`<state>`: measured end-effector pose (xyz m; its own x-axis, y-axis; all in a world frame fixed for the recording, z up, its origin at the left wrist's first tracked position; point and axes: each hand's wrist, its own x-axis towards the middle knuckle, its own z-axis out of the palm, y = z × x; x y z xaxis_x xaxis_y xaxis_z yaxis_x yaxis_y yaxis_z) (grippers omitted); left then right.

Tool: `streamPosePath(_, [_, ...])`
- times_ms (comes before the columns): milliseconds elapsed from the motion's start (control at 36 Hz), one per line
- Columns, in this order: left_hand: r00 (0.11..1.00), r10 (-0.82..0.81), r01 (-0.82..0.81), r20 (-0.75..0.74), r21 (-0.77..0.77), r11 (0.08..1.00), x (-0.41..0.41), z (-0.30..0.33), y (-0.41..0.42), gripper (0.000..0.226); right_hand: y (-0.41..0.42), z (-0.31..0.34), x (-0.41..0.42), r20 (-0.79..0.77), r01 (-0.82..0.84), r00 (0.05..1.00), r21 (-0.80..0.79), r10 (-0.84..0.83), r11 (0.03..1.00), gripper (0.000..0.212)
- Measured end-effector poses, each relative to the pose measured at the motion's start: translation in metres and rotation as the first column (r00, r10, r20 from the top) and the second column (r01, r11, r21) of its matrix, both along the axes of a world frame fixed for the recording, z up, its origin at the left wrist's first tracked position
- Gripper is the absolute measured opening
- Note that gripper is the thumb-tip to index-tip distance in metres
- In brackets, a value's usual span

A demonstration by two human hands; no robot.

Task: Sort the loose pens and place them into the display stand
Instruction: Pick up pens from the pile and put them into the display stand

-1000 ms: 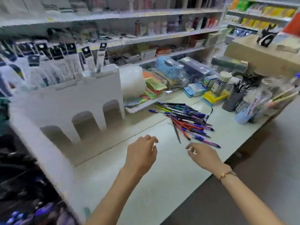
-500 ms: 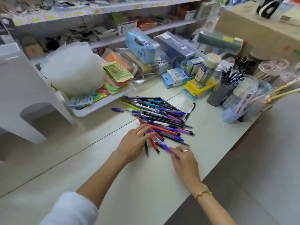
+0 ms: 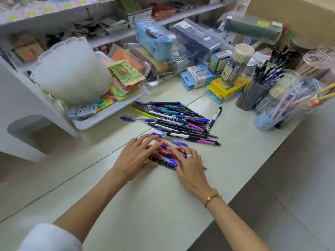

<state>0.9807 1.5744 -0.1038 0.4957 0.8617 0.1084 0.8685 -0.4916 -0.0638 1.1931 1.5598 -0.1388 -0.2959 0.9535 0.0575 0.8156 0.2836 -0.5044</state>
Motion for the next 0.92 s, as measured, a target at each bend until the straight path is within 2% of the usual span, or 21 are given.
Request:
streamPosePath(111, [0.987, -0.134, 0.122, -0.084, -0.128, 0.984, -0.002, 0.0, 0.005, 0.062, 0.001, 0.012, 0.001, -0.133, -0.108, 0.987, -0.126, 0.091, 0.986, 0.067])
streamPosePath(222, [0.964, -0.243, 0.213, -0.11, -0.234, 0.949, 0.01, 0.017, 0.014, 0.075, -0.001, 0.026, 0.013, -0.148, -0.108, 0.985, -0.156, 0.085, 0.982, 0.06])
streamPosePath(250, [0.963, -0.235, 0.191, -0.131, -0.279, 0.941, 0.016, 0.023, 0.016, 0.073, -0.003, 0.028, 0.017, -0.127, -0.091, 0.989, -0.15, 0.072, 0.984, 0.056])
streamPosePath(333, [0.915, -0.19, 0.079, -0.357, -0.304, 0.95, 0.037, 0.032, 0.019, 0.06, -0.011, 0.03, 0.031, -0.033, -0.035, 0.999, -0.148, 0.03, 0.988, 0.05])
streamPosePath(389, [0.874, -0.167, 0.034, -0.455, -0.286, 0.958, 0.049, 0.032, 0.019, 0.04, -0.018, 0.027, 0.038, 0.018, -0.011, 1.0, -0.147, 0.014, 0.989, 0.049])
streamPosePath(444, [0.848, -0.161, 0.017, -0.505, -0.278, 0.96, 0.055, 0.028, 0.018, 0.027, -0.024, 0.025, 0.043, 0.045, 0.004, 0.999, -0.131, 0.002, 0.991, 0.048])
streamPosePath(528, [0.828, -0.149, -0.029, -0.54, -0.307, 0.951, 0.054, 0.031, 0.013, 0.023, -0.032, 0.025, 0.046, 0.051, 0.038, 0.998, -0.128, -0.032, 0.991, 0.048])
streamPosePath(639, [0.881, -0.056, -0.125, -0.469, -0.344, 0.931, 0.036, 0.04, -0.001, 0.025, -0.039, 0.029, 0.045, 0.013, 0.081, 0.997, -0.129, -0.081, 0.988, 0.048])
streamPosePath(694, [0.941, 0.064, -0.196, -0.334, -0.376, 0.906, 0.024, 0.042, -0.013, 0.024, -0.041, 0.034, 0.042, -0.024, 0.098, 0.995, -0.115, -0.101, 0.989, 0.045])
streamPosePath(750, [0.961, 0.259, -0.276, -0.101, -0.448, 0.851, 0.012, 0.041, -0.027, 0.023, -0.044, 0.041, 0.037, -0.088, 0.128, 0.987, -0.111, -0.138, 0.986, 0.041])
streamPosePath(778, [0.921, 0.385, -0.305, 0.057, -0.507, 0.806, 0.008, 0.042, -0.035, 0.022, -0.045, 0.046, 0.033, -0.141, 0.144, 0.977, -0.127, -0.161, 0.981, 0.039])
streamPosePath(806, [0.828, 0.515, -0.308, 0.222, -0.587, 0.749, 0.005, 0.043, -0.043, 0.021, -0.046, 0.051, 0.027, -0.2, 0.159, 0.961, -0.165, -0.191, 0.973, 0.037])
streamPosePath(833, [0.673, 0.631, -0.265, 0.387, -0.67, 0.694, 0.005, 0.047, -0.052, 0.019, -0.047, 0.057, 0.02, -0.264, 0.167, 0.938, -0.222, -0.224, 0.961, 0.034])
streamPosePath(861, [0.478, 0.716, -0.189, 0.509, -0.736, 0.65, 0.007, 0.052, -0.06, 0.017, -0.049, 0.062, 0.012, -0.33, 0.166, 0.907, -0.29, -0.261, 0.943, 0.031])
streamPosePath(917, [0.128, 0.816, -0.061, 0.564, -0.817, 0.574, 0.01, 0.061, -0.076, 0.017, -0.054, 0.071, -0.006, -0.446, 0.109, 0.842, -0.412, -0.305, 0.905, 0.025])
